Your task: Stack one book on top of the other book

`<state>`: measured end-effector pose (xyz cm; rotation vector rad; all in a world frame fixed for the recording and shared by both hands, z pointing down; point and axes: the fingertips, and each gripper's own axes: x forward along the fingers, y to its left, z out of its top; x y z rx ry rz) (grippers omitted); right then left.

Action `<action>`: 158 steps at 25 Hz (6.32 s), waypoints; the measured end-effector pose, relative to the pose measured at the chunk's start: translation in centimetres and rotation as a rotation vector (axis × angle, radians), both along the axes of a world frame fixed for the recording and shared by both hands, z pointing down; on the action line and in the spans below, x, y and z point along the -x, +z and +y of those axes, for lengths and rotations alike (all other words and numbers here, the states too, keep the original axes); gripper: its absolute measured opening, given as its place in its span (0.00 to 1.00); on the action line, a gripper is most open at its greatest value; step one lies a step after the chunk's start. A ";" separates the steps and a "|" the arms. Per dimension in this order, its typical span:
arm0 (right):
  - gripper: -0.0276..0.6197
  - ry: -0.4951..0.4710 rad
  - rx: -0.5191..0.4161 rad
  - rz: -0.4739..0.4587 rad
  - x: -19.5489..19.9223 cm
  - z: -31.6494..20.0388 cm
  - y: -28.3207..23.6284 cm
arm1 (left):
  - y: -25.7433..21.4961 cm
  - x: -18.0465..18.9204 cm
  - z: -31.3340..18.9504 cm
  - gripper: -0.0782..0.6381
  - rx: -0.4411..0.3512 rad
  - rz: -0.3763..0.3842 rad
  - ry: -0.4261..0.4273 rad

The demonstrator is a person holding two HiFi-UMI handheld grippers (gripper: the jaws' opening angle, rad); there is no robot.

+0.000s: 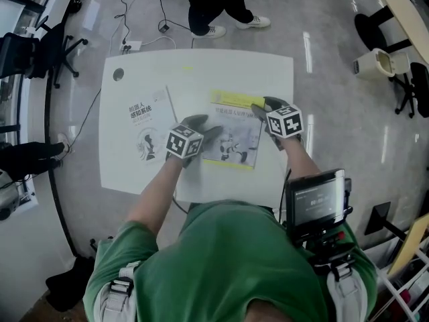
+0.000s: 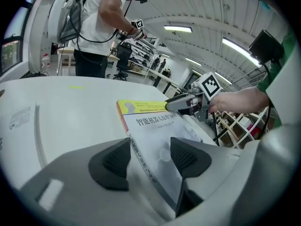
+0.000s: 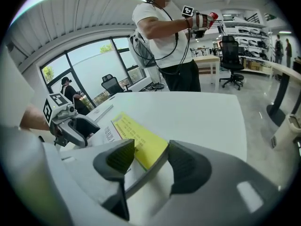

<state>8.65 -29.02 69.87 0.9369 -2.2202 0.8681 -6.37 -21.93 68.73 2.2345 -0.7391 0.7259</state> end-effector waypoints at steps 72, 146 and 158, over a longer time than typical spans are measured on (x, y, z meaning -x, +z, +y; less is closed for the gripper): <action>0.09 -0.134 -0.127 -0.072 -0.8 -0.4 -3.1 | -0.8 0.4 -10.2 0.46 -0.047 0.044 -0.088; 0.38 -1.118 0.074 -0.068 12.9 1.6 -2.7 | -5.7 -1.2 -8.5 0.29 -0.109 0.202 0.036; 0.35 -1.094 -0.046 -0.058 12.8 1.5 -4.7 | -3.2 -2.2 -2.6 0.39 -0.039 0.162 0.168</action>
